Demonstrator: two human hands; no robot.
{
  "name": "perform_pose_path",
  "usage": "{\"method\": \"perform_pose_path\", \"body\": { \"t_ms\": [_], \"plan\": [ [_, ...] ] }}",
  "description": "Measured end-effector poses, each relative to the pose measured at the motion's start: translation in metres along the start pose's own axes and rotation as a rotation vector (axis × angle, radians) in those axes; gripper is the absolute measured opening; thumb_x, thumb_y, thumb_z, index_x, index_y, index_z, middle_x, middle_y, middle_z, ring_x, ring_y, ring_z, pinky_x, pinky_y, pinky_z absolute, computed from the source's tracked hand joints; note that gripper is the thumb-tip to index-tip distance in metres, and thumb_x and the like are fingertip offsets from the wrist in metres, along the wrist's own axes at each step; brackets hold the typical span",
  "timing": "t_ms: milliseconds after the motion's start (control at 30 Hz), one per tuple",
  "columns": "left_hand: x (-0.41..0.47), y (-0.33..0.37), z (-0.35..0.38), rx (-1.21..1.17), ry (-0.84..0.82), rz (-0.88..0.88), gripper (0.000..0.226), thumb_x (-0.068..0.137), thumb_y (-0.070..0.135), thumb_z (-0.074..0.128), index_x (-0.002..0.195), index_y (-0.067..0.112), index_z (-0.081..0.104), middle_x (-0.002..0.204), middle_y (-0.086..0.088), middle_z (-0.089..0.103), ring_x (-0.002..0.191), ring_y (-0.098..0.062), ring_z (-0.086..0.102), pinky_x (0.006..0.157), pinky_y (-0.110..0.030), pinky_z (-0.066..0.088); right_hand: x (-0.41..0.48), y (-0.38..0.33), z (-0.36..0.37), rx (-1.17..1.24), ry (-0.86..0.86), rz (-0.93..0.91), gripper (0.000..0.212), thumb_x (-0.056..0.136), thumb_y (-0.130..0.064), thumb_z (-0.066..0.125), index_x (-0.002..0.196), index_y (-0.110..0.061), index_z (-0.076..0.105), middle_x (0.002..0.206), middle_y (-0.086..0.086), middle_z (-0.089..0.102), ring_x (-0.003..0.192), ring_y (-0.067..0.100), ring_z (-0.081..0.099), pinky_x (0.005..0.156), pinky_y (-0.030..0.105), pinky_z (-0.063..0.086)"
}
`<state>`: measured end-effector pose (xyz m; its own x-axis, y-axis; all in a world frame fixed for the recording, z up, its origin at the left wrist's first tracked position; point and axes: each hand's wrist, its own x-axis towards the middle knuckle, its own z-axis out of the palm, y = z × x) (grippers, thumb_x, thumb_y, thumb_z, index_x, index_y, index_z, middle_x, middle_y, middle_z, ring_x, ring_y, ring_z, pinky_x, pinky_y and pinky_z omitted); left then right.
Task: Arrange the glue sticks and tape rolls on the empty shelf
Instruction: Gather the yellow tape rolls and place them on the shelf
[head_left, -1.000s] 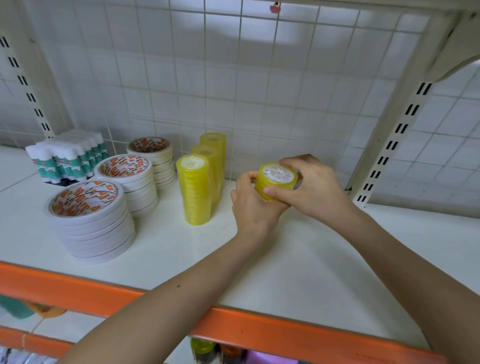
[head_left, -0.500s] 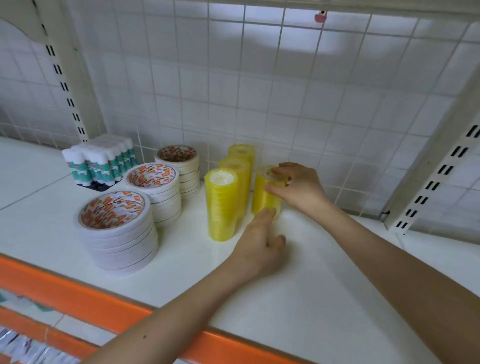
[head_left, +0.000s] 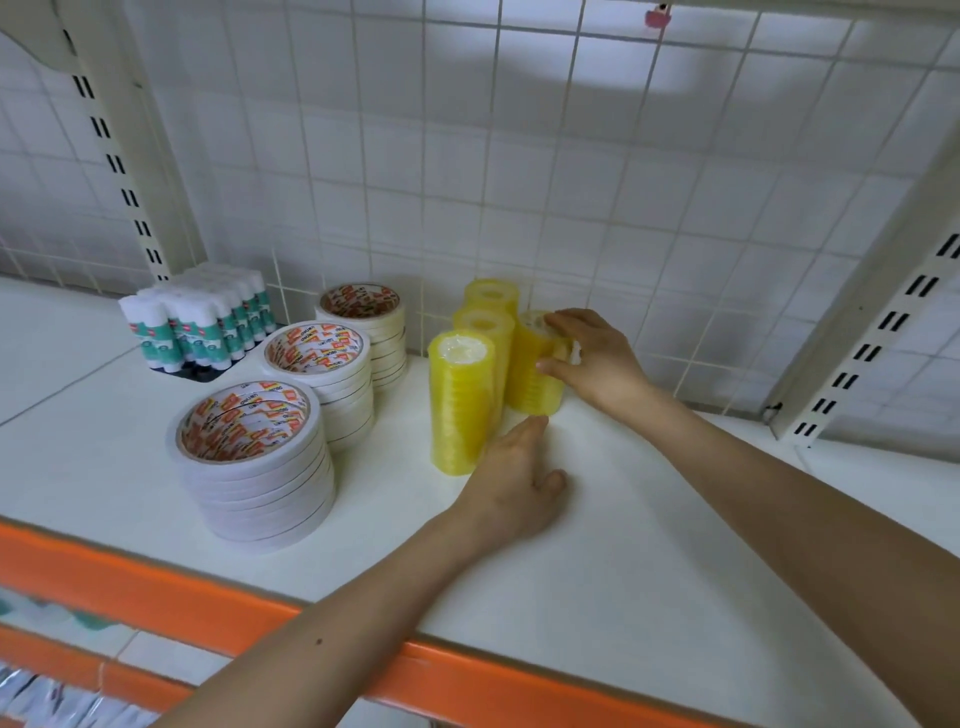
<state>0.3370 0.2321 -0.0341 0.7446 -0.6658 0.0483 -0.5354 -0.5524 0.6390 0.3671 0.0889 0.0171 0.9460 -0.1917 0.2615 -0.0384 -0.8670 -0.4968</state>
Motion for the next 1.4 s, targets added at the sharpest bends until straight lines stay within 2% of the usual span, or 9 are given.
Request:
{"method": "perform_pose_path", "body": {
  "t_ms": [133,233,333,500,600,800,1033,1267,1400],
  "plan": [
    [-0.001,0.003,0.001,-0.012,-0.038,0.032,0.064,0.093,0.024,0.049,0.146,0.01,0.015,0.153,-0.005,0.021,0.14,-0.018,0.023,0.107,-0.017,0.014,-0.017,0.001,-0.009,-0.054,-0.036,0.006,0.064,0.087,-0.026,0.059,0.142,-0.022,0.028,0.152,-0.002,0.024,0.139,0.013,0.025,0.107,0.016,0.015],
    [-0.002,0.004,0.005,0.037,-0.065,0.081,0.064,0.093,0.027,0.048,0.146,0.012,0.016,0.154,-0.004,0.019,0.141,-0.016,0.019,0.11,-0.019,0.012,-0.038,0.008,-0.018,-0.049,-0.002,0.048,0.059,0.087,-0.027,0.059,0.14,-0.023,0.033,0.152,-0.002,0.025,0.139,0.012,0.024,0.108,0.017,0.016],
    [-0.003,0.007,0.012,0.176,-0.107,0.141,0.062,0.094,0.034,0.044,0.146,0.015,0.016,0.155,-0.002,0.014,0.143,-0.016,0.012,0.115,-0.028,0.015,-0.07,0.021,-0.027,-0.02,0.024,0.098,0.053,0.087,-0.024,0.059,0.136,-0.023,0.04,0.149,-0.003,0.03,0.135,0.012,0.032,0.106,0.017,0.022],
    [-0.009,0.039,0.031,0.207,-0.138,0.206,0.06,0.094,0.034,0.044,0.146,0.016,0.018,0.155,-0.001,0.015,0.143,-0.017,0.01,0.115,-0.027,0.013,-0.13,0.053,-0.054,-0.109,-0.006,0.163,0.049,0.088,-0.025,0.057,0.135,-0.023,0.042,0.148,-0.008,0.032,0.135,0.008,0.03,0.102,0.014,0.02],
    [-0.009,0.077,0.054,0.217,-0.155,0.276,0.062,0.095,0.034,0.043,0.146,0.016,0.016,0.155,-0.002,0.014,0.143,-0.017,0.01,0.116,-0.028,0.012,-0.172,0.082,-0.082,-0.142,0.027,0.248,0.048,0.088,-0.026,0.058,0.133,-0.023,0.044,0.147,-0.008,0.033,0.133,0.009,0.033,0.098,0.011,0.022],
    [-0.018,0.187,0.135,0.159,-0.192,0.446,0.063,0.094,0.032,0.046,0.146,0.015,0.017,0.155,-0.004,0.016,0.143,-0.019,0.013,0.117,-0.032,0.014,-0.277,0.153,-0.157,-0.25,0.079,0.372,0.048,0.088,-0.027,0.057,0.133,-0.021,0.044,0.147,-0.003,0.035,0.134,0.011,0.034,0.101,0.013,0.021],
    [-0.029,0.311,0.242,0.097,-0.225,0.55,0.064,0.091,0.032,0.05,0.146,0.016,0.02,0.155,-0.004,0.018,0.143,-0.02,0.014,0.116,-0.036,0.017,-0.389,0.239,-0.236,-0.295,0.168,0.535,0.047,0.087,-0.022,0.058,0.133,-0.018,0.045,0.145,0.001,0.038,0.134,0.013,0.034,0.103,0.015,0.017],
    [-0.006,0.379,0.3,0.143,-0.263,0.6,0.062,0.093,0.034,0.048,0.146,0.018,0.02,0.155,-0.002,0.018,0.143,-0.02,0.014,0.116,-0.033,0.016,-0.441,0.302,-0.284,-0.251,0.222,0.621,0.048,0.087,-0.021,0.058,0.133,-0.023,0.044,0.145,-0.005,0.037,0.133,0.011,0.035,0.103,0.014,0.019],
    [0.025,0.407,0.325,0.168,-0.279,0.619,0.062,0.092,0.033,0.049,0.145,0.018,0.021,0.154,-0.002,0.019,0.142,-0.021,0.015,0.115,-0.037,0.021,-0.444,0.342,-0.305,-0.219,0.246,0.647,0.052,0.087,-0.021,0.058,0.136,-0.023,0.039,0.146,-0.005,0.037,0.134,0.012,0.034,0.105,0.016,0.021]
  ]
}}
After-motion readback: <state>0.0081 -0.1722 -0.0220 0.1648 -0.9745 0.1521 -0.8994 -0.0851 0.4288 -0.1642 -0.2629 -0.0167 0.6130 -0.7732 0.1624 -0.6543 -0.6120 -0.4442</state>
